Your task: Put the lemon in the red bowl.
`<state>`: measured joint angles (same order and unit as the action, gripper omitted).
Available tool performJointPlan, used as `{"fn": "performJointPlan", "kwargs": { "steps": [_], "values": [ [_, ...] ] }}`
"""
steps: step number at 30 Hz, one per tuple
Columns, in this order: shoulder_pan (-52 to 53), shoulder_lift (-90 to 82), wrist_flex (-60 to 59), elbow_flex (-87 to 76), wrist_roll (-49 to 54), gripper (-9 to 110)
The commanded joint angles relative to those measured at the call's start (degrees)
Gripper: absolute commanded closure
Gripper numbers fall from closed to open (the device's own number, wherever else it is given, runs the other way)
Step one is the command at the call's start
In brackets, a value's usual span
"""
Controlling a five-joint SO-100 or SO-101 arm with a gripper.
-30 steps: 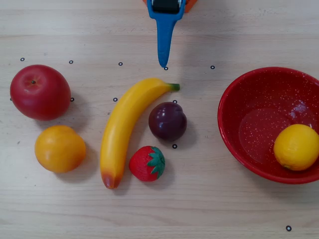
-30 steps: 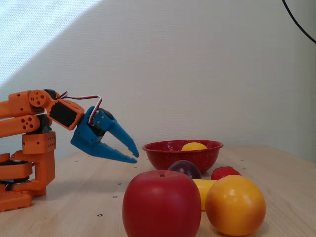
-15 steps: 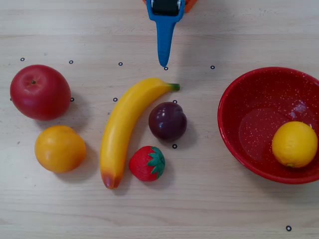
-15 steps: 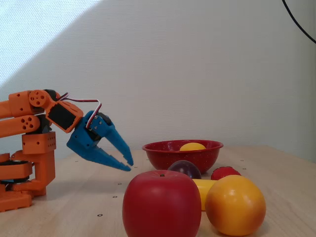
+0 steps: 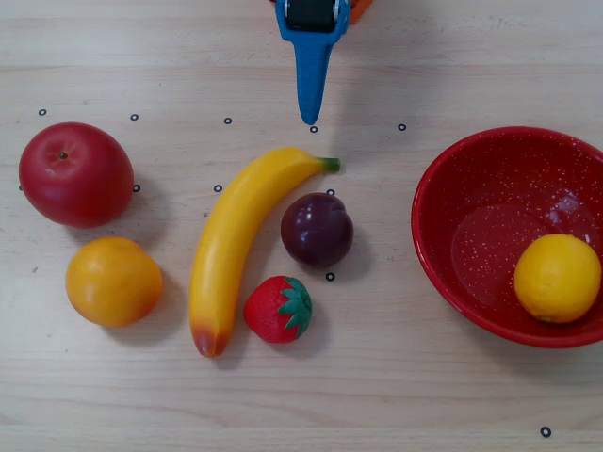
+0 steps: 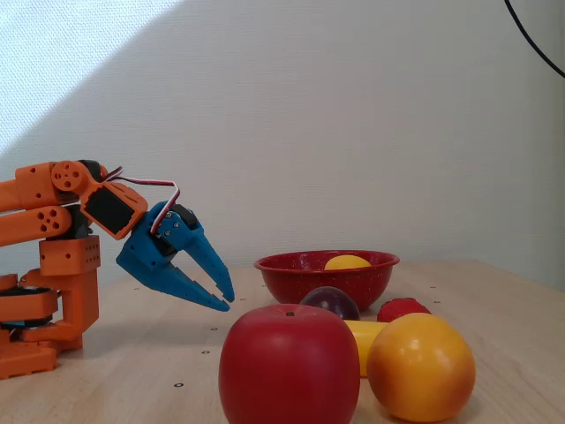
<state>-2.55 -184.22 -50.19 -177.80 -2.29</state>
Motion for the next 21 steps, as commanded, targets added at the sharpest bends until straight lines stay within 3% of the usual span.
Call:
{"fn": "performJointPlan", "kwargs": {
  "steps": [1, 21],
  "values": [
    [0.6, -0.9, -0.3, -0.9, 1.1, 101],
    [0.6, -0.9, -0.4, -0.9, 1.3, 101]
  ]
}}
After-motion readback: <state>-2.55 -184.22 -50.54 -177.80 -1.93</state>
